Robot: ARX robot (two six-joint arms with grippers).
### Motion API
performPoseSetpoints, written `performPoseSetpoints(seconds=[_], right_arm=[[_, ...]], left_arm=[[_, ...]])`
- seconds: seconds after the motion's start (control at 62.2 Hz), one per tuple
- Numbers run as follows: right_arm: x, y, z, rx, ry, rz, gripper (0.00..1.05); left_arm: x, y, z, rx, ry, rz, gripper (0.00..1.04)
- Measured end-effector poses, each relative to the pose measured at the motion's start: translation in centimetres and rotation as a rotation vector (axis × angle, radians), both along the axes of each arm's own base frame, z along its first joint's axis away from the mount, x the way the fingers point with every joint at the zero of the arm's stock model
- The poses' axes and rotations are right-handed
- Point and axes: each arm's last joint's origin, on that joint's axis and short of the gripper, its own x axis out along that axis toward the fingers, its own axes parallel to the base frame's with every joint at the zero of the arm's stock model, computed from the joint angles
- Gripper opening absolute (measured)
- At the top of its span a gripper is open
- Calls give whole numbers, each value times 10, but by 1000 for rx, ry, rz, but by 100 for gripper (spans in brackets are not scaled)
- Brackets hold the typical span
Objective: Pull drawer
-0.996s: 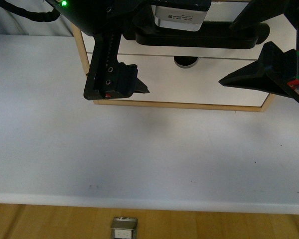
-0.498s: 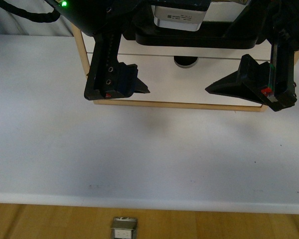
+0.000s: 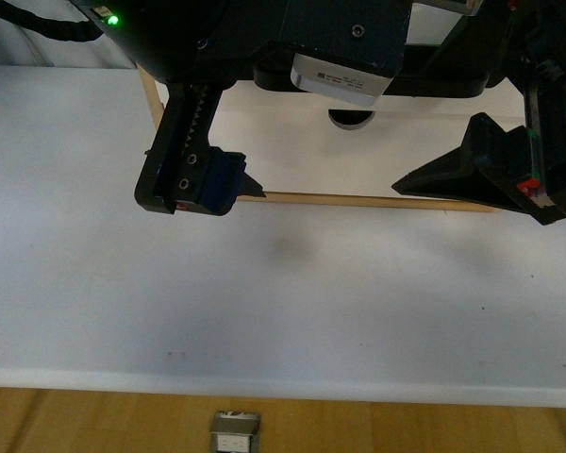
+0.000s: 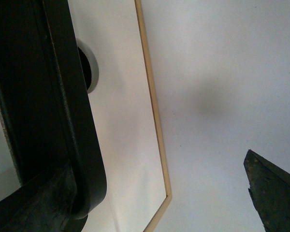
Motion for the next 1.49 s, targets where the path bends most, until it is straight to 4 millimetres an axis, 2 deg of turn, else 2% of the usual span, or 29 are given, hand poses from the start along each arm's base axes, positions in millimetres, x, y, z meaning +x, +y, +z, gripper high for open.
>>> performPoseSetpoints(seconds=[0.257,0.627,0.755,0.868,0.964,1.157,1.302,1.382,1.446,1.495], right_arm=[[-20,2,4,-28,18,43,96],[-61,7,6,-57,27,95,96],[-65,7,7,-28,12,88,96],[-67,5,17,24,-11,71,96],[-71,-1,29,60,-33,48,96],[-92,-21,58,131,-140,-14,96],[-109,-35,68,194,-248,-89,96],[-120,-43,74,240,-324,-144,96],[-133,-56,78,286,-415,-241,96],[-141,-65,79,322,-464,-312,96]], left_arm=[[-22,-1,1,30,8,-49,98],[-65,6,3,66,18,-108,99],[-70,8,4,44,-1,-113,99],[-76,9,7,-29,-3,-115,98],[-83,11,17,-91,-33,-121,98],[-109,23,59,-268,-185,-108,98],[-120,36,71,-362,-283,-35,98],[-127,49,80,-469,-346,18,98],[-138,71,97,-625,-457,131,98],[-143,83,100,-686,-490,195,98]])
